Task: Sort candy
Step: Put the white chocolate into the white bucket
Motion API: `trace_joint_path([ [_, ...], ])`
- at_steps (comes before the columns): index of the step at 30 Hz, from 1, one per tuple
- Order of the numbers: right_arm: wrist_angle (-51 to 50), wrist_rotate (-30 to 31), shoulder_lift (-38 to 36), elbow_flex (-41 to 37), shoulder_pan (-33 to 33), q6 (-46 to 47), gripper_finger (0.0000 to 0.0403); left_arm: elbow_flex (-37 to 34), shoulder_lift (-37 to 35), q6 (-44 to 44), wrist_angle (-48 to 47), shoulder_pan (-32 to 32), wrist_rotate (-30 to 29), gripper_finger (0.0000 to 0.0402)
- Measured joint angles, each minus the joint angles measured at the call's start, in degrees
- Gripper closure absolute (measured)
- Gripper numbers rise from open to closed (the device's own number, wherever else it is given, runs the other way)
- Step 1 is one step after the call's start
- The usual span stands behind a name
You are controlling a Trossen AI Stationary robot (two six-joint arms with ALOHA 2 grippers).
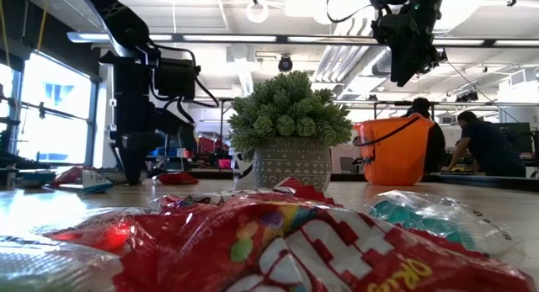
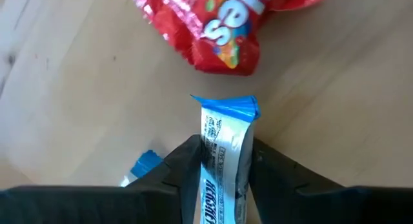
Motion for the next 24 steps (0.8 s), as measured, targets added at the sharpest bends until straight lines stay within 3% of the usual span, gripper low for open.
trace_joint_path([
  [11, 0.00, 0.00, 0.00, 0.00, 0.00, -0.01, 0.0258, -0.07, -1.06, -9.36, 0.04, 0.05, 2.81, 0.0388],
  [24, 0.05, 0.00, 0.00, -0.01, 0.00, -0.02, 0.0258, 11.86, -8.54, -9.30, -0.43, -0.11, 3.40, 0.0376],
])
